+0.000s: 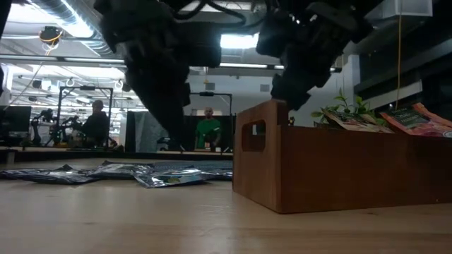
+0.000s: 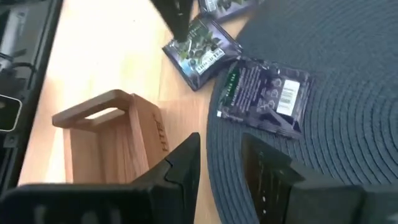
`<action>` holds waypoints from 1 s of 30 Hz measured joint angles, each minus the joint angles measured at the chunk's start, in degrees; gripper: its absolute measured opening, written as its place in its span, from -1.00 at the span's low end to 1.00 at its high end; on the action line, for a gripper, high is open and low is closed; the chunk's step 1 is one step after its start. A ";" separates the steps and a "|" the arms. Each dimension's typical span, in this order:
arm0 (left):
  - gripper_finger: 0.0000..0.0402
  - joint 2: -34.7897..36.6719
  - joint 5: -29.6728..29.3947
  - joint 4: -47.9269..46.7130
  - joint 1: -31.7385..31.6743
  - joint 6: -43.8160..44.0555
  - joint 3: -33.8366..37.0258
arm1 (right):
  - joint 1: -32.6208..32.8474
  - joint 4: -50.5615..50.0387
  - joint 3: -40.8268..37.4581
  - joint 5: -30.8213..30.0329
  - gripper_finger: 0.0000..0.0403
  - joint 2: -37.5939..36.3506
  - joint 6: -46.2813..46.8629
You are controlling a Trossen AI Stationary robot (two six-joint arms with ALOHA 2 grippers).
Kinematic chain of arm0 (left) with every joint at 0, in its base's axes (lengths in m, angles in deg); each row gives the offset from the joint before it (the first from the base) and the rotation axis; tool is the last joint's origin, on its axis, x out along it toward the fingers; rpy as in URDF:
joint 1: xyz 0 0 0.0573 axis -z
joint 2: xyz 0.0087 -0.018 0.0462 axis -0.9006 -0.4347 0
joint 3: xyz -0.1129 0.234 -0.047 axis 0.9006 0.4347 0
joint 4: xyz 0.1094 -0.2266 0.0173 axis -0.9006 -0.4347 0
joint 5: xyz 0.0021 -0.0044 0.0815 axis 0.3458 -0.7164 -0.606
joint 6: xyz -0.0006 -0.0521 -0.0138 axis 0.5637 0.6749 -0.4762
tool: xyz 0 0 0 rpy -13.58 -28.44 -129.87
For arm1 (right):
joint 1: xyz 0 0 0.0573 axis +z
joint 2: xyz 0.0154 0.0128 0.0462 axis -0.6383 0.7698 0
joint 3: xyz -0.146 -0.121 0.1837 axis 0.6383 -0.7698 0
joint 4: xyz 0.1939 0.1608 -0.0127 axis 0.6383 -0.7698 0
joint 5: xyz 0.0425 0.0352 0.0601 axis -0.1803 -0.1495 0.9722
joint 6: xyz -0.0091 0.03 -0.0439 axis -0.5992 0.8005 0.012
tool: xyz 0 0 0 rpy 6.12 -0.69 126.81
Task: Pick & Place Tea
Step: Put the purple tea bag into the left section of the wooden organizer
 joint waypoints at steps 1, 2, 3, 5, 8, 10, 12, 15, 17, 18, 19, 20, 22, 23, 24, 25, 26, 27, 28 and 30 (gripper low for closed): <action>-0.98 0.00 0.00 -0.01 0.54 0.48 0.00 | -0.29 0.41 0.00 0.79 -0.41 0.30 -0.33; -0.98 0.00 0.02 -0.05 1.04 1.03 0.00 | -0.54 1.09 0.00 1.36 -0.41 0.68 -0.49; -0.98 0.00 0.02 -0.12 1.50 1.68 0.00 | -0.73 2.16 0.00 1.71 -0.41 1.12 -0.52; -0.99 0.00 -0.03 -0.67 2.23 2.76 0.00 | -1.06 3.21 0.00 2.68 -0.41 1.93 -0.55; -0.99 0.00 -1.32 -2.05 2.70 3.49 0.00 | -1.13 5.90 0.00 3.63 -0.41 3.16 -0.59; -0.98 0.00 -2.04 -3.29 2.91 3.89 0.00 | -1.09 7.30 0.00 4.08 -0.41 4.02 -0.61; -0.99 0.00 -2.05 -5.19 2.90 4.88 0.00 | -1.09 8.52 0.00 4.59 -0.41 4.53 -0.46; -0.99 0.00 -3.08 -8.35 2.90 6.12 0.00 | -1.09 9.83 0.00 5.35 -0.41 4.95 -0.11; -0.99 0.00 -3.76 -9.48 2.90 6.54 0.00 | -1.09 10.17 0.00 5.33 -0.41 4.94 0.63; -0.99 0.00 -3.84 -9.62 2.90 6.87 0.00 | -1.10 10.39 0.00 5.33 -0.41 4.93 1.25; -0.99 0.00 -3.93 -9.68 2.90 7.19 0.00 | -1.19 10.51 0.00 5.33 -0.41 4.93 1.39; -0.99 -0.10 -3.95 -9.59 2.90 7.56 0.00 | -1.20 10.51 0.00 5.35 -0.41 4.93 1.42; -0.99 -0.79 -4.14 -9.24 2.90 7.79 0.00 | -1.20 10.53 0.00 5.35 -0.41 4.93 1.43; -0.99 -1.15 -4.26 -9.49 2.90 7.80 0.00 | -1.23 10.48 0.00 5.33 -0.41 4.93 1.47; -0.99 -1.65 -4.21 -9.35 2.91 7.85 0.00 | -1.29 10.47 0.00 5.33 -0.41 4.93 1.47; -0.99 -2.37 -3.99 -8.84 2.90 7.90 -0.02 | -1.42 10.49 0.00 5.35 -0.41 4.93 1.44; -0.99 -3.23 -3.65 -8.74 2.90 7.90 0.00 | -1.64 10.49 0.00 5.40 -0.41 4.93 1.40; -0.99 -4.05 -3.43 -8.79 2.90 7.90 0.00 | -1.85 10.47 0.00 5.62 -0.41 4.93 1.40; -0.99 -4.43 -3.47 -8.26 2.91 7.90 -0.06 | -2.13 10.50 0.00 5.67 -0.41 4.93 1.38; -0.99 -5.23 -3.97 -7.62 2.92 7.90 -0.26 | -2.81 10.54 0.00 5.70 -0.41 4.93 1.42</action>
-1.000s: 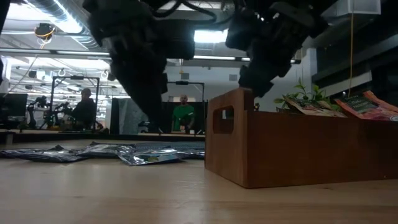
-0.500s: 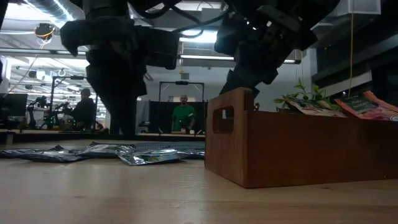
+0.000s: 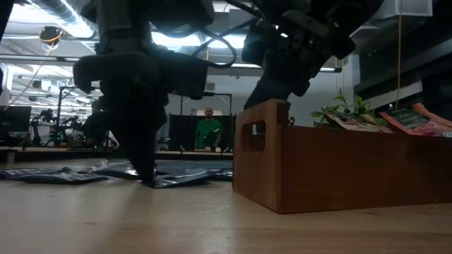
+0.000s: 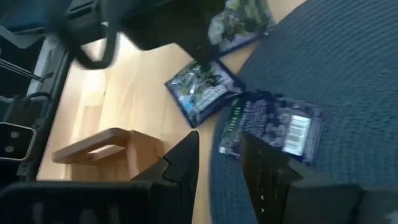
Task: Pick & Place Tea
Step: Put the purple tea bag into the left section of the wooden organizer
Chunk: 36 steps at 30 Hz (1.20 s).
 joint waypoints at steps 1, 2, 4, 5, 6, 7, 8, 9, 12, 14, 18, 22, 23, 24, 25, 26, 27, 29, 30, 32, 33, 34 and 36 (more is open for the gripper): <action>-0.98 -0.32 -0.43 -0.06 0.00 0.01 -0.04 | -0.35 0.00 0.00 0.04 -0.41 0.00 0.00; -0.98 -0.51 -0.79 -0.07 0.04 0.05 -0.02 | -0.73 0.00 0.00 0.39 -0.41 0.00 0.05; -0.99 -0.54 -1.72 -0.07 0.05 0.04 0.00 | -1.53 0.27 0.00 1.89 -0.41 0.00 1.04; -0.99 -0.57 -2.28 0.00 0.05 0.04 0.00 | -1.96 0.57 0.00 2.80 -0.41 0.05 1.58; -0.99 -0.59 -3.12 0.12 0.04 0.08 0.01 | -2.38 0.99 0.05 3.67 -0.41 0.35 2.29; -0.99 -0.61 -3.89 0.17 0.03 0.34 0.02 | -2.89 1.28 0.07 4.61 -0.41 0.68 2.91; -0.98 -0.63 -4.78 0.17 0.03 0.75 0.05 | -3.37 1.11 0.07 5.50 -0.41 1.08 3.14; -0.98 -0.65 -5.68 0.21 0.01 1.31 0.08 | -3.91 1.34 0.07 6.26 -0.41 1.69 3.37; -0.99 -0.74 -8.77 0.60 -0.05 3.03 0.16 | -5.71 1.20 0.04 7.77 -0.41 3.34 4.42; -0.99 -0.76 -11.12 1.42 -0.06 4.23 0.19 | -6.89 0.81 0.04 8.99 -0.41 3.91 4.49; -0.99 -0.98 -14.50 3.84 -0.27 6.57 0.32 | -8.79 0.86 0.02 9.38 -0.41 4.48 5.73; -0.99 -1.20 -16.66 6.96 -1.00 7.37 0.48 | -10.03 1.00 0.02 10.28 -0.41 4.48 5.82; -0.99 -1.22 -17.08 7.66 -1.26 7.37 0.48 | -10.21 1.02 0.02 10.96 -0.41 4.47 5.84; -0.99 -1.22 -17.36 8.48 -1.58 7.38 0.48 | -10.39 0.96 0.02 11.49 -0.40 4.48 5.88; -0.99 -1.22 -17.65 9.11 -1.87 7.39 0.48 | -10.47 0.57 0.02 11.62 -0.38 4.47 5.90; -0.99 -1.22 -17.83 9.48 -2.17 7.39 0.48 | -10.48 0.10 0.02 11.63 -0.36 4.58 5.90; -0.99 -1.22 -18.05 9.87 -2.45 7.40 0.48 | -10.48 -0.22 0.02 11.65 -0.32 4.72 5.90; -0.99 -1.19 -18.56 10.55 -2.93 7.39 0.46 | -10.46 -1.14 0.02 11.61 -0.24 4.76 6.01; -0.99 -1.18 -18.68 10.58 -3.12 7.39 0.46 | -10.46 -1.31 0.02 11.61 -0.20 4.89 6.01; -0.99 -1.18 -18.85 10.57 -3.45 7.41 0.46 | -10.46 -1.41 0.09 11.55 -0.12 5.52 6.15; -0.99 -1.18 -18.85 10.57 -3.61 7.41 0.46 | -10.46 -1.97 0.00 11.37 -0.08 5.73 6.29; -0.99 -1.21 -18.87 10.63 -3.62 7.41 0.46 | -10.44 -1.54 0.00 11.18 -0.05 6.15 6.52; -0.99 -1.75 -18.89 11.14 -3.62 7.41 0.37 | -10.46 -1.05 0.12 10.98 -0.01 7.05 7.39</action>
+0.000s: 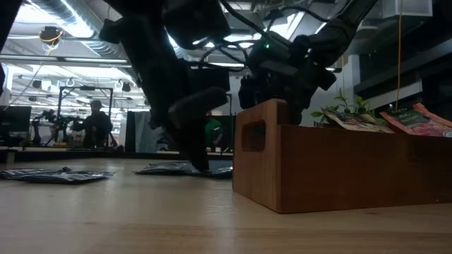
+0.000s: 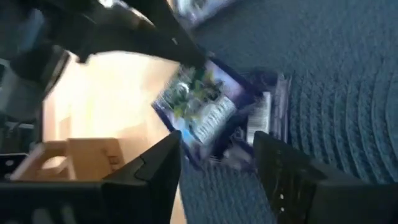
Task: Pick & Place Tea
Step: Put the purple tea bag into the left section of the wooden organizer
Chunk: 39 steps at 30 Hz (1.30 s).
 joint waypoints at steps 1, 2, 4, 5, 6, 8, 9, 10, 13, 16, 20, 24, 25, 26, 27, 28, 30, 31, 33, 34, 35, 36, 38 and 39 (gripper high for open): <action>-0.99 -0.41 0.26 0.31 0.00 0.02 0.00 | 0.00 -0.19 -0.03 0.02 0.00 0.54 0.07; -0.99 -0.98 0.85 1.30 0.00 0.05 -0.04 | 0.00 0.10 -0.03 0.00 0.01 1.13 0.06; -0.99 -1.90 2.64 3.16 0.00 0.04 -0.22 | 0.00 -0.02 -0.07 0.34 0.02 2.11 0.07; -0.99 -2.72 3.13 4.25 0.00 0.10 -0.34 | 0.00 0.29 -0.03 0.61 0.02 2.34 0.07; -0.99 -3.20 3.57 5.13 0.00 0.15 -0.39 | -0.04 0.31 -0.01 0.92 0.02 2.52 0.05; -0.99 -4.35 3.84 6.05 0.02 0.41 -0.42 | -0.04 0.41 0.01 1.34 0.02 2.81 0.09; -0.98 -4.64 3.90 6.56 0.07 0.75 -0.47 | -0.04 0.39 0.01 1.54 0.02 2.81 0.17; -0.98 -4.77 3.92 6.74 0.07 1.18 -0.50 | -0.04 0.39 0.01 1.71 0.02 2.81 0.18; -0.99 -4.90 3.42 6.78 0.09 2.00 -0.48 | -0.04 0.39 0.01 2.15 0.02 2.83 0.32; -0.99 -4.82 2.80 7.16 0.15 1.81 -0.35 | -0.07 0.27 0.01 2.89 -0.02 2.88 1.31; -0.99 -4.80 2.72 7.22 0.15 1.66 -0.28 | -0.06 0.14 -0.01 3.08 -0.19 2.94 1.32; -0.98 -4.80 2.74 7.17 0.15 1.78 -0.28 | -0.04 -0.05 -0.08 3.23 -0.46 3.03 1.16; -0.98 -4.80 2.72 7.15 0.15 2.01 -0.27 | -0.04 -0.02 -0.10 3.25 -0.53 3.03 1.05; -0.98 -4.80 2.70 7.15 0.15 2.28 -0.26 | -0.02 0.09 -0.12 3.46 -0.60 3.05 0.88; -0.98 -4.80 2.70 7.13 0.15 2.34 -0.26 | 0.02 0.18 -0.12 3.55 -0.67 3.05 0.40; -0.99 -4.80 2.68 7.13 0.15 2.38 -0.24 | 0.06 0.24 -0.12 3.59 -0.74 3.05 -0.01; -0.99 -4.78 2.65 7.13 0.15 2.49 -0.22 | 0.05 0.29 -0.12 3.68 -0.88 3.05 -0.24; -0.99 -4.78 2.66 7.13 0.15 2.51 -0.22 | 0.04 0.36 -0.12 3.68 -0.93 3.05 -0.31; -0.98 -4.75 2.65 7.12 0.15 2.51 -0.21 | 0.04 0.39 -0.12 3.68 -0.96 3.05 -1.38; -0.97 -4.45 2.77 7.04 0.15 2.50 -0.15 | 0.04 0.41 -0.12 3.68 -0.95 3.05 -1.53; -0.96 -4.19 3.09 6.90 0.19 2.25 -0.10 | 0.04 0.46 -0.12 3.68 -0.93 3.05 -1.55; -0.95 -3.68 3.50 6.77 0.26 1.66 -0.07 | 0.00 0.48 -0.12 3.70 -0.93 3.05 -1.59; -0.94 -2.40 3.92 6.12 0.40 0.23 0.07 | -0.27 0.72 -0.12 4.02 -0.94 3.05 -1.78; -0.94 -1.63 3.45 5.51 0.55 -0.24 0.23 | -0.43 1.07 -0.09 4.18 -0.96 3.03 -2.02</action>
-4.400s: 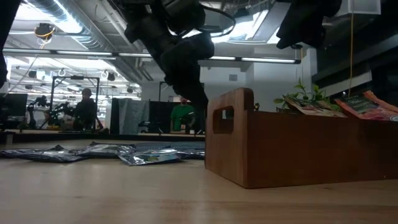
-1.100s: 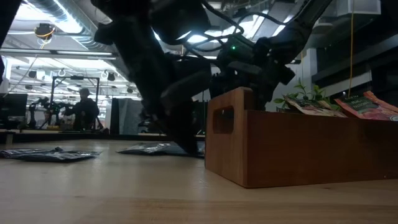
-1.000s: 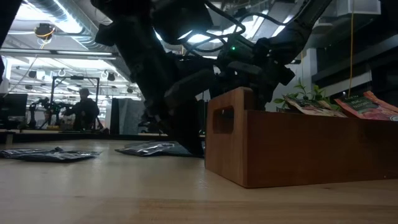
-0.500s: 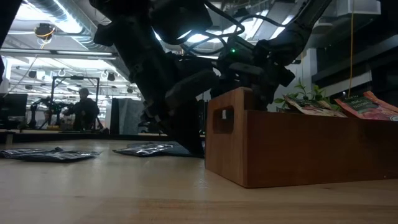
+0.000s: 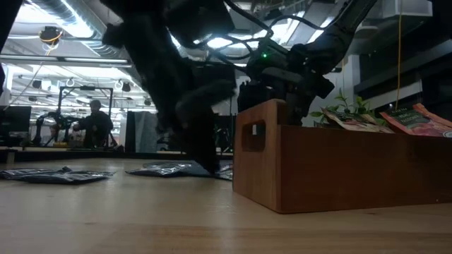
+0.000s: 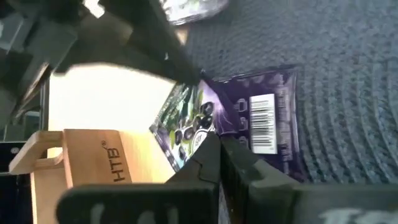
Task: Pick & Place Tea
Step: Put the purple tea bag into the left section of the wooden organizer
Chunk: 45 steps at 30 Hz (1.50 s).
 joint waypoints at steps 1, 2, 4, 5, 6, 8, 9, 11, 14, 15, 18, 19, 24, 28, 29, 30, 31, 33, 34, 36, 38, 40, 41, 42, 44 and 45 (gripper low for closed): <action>-0.94 0.93 -0.38 -0.85 0.21 -0.56 0.06 | -0.19 0.08 0.06 0.24 -0.97 -0.07 -0.50; -0.95 2.09 -1.00 -1.91 0.47 -1.00 0.25 | -0.42 -0.31 0.06 0.98 -0.98 -0.20 -0.88; -0.96 4.37 -2.81 -2.38 1.03 -1.73 0.09 | -1.01 -0.76 0.34 1.47 -0.97 -0.22 -1.01; -0.96 5.67 -4.17 -3.37 1.29 -1.75 -0.01 | -1.22 -0.95 0.58 1.83 -0.97 -0.27 -1.25; -0.97 6.78 -6.09 -4.45 1.59 -1.74 -0.04 | -1.42 -0.92 0.87 2.34 -0.97 -0.32 -1.54; -0.98 8.02 -10.23 -6.91 2.20 -1.06 -0.04 | -1.99 -1.59 1.28 4.03 -0.98 -0.81 -2.65; -0.98 8.57 -12.23 -8.05 2.51 -0.47 -0.03 | -2.24 -2.32 1.39 5.04 -0.98 -1.15 -2.93; -0.98 9.75 -15.59 -9.35 3.40 0.92 -0.03 | -2.65 -3.51 1.70 5.79 -0.98 -2.15 -4.02; -0.98 10.39 -18.11 -9.91 4.35 2.15 -0.12 | -2.94 -7.24 1.71 4.35 -0.98 -5.51 -6.42; -0.98 10.49 -18.95 -10.09 4.55 2.19 -0.12 | -2.97 -8.79 1.72 3.18 -0.98 -6.80 -7.26; -0.98 10.75 -21.70 -9.58 4.72 3.02 -0.16 | -2.98 -12.42 1.70 -1.75 -0.98 -11.18 -8.92; -0.98 10.75 -22.61 -9.64 4.72 3.52 -0.16 | -2.98 -13.47 1.71 -3.51 -0.98 -12.82 -9.28; -0.99 10.75 -26.09 -6.98 4.44 5.25 -0.16 | -1.98 -18.01 1.28 -11.34 -0.99 -19.52 -10.38; -0.99 10.77 -24.83 4.24 3.77 0.57 1.46 | -1.07 -21.14 1.28 -16.62 -0.99 -23.23 -11.04; -0.99 10.79 -23.49 8.64 3.52 -0.98 2.67 | -0.70 -21.90 1.28 -17.78 -0.99 -23.94 -11.05; -0.99 10.77 -21.82 13.98 3.09 -2.47 4.07 | -0.37 -22.32 1.28 -18.80 -0.99 -24.49 -11.05; -0.99 10.79 -20.07 18.92 2.67 -3.56 5.61 | -0.01 -22.70 1.28 -19.84 -0.99 -25.04 -11.05; -0.99 10.79 -17.86 28.51 1.88 -4.77 9.27 | 0.85 -23.82 1.28 -21.52 -0.99 -25.86 -11.03; -0.99 10.79 -17.33 32.74 1.52 -4.78 11.26 | 1.18 -24.66 1.28 -22.31 -0.99 -26.12 -11.03; -0.99 11.14 -16.68 41.02 0.93 -4.79 15.58 | 1.96 -26.40 1.26 -23.56 -0.99 -26.43 -10.58; -0.98 11.34 -16.59 51.64 0.38 -4.83 19.88 | 2.61 -26.88 1.24 -24.58 -0.99 -26.47 -10.16; -0.97 11.36 -16.38 63.16 -0.08 -5.34 24.63 | 3.17 -26.84 1.24 -24.95 -0.99 -26.47 -10.06; -0.97 11.36 -15.87 68.31 -0.41 -5.75 26.81 | 3.38 -26.41 1.24 -24.98 -0.99 -26.47 -10.04; -0.96 11.36 -15.20 72.93 -0.85 -5.77 28.75 | 3.51 -25.89 1.24 -25.32 -0.99 -26.47 -10.02; -0.96 11.40 -15.06 80.46 -1.59 -4.74 32.12 | 3.67 -24.19 1.24 -27.00 -0.99 -26.47 -10.00; -0.96 11.39 -14.99 83.60 -1.93 -4.56 33.66 | 3.64 -23.32 1.24 -27.78 -0.99 -26.47 -10.02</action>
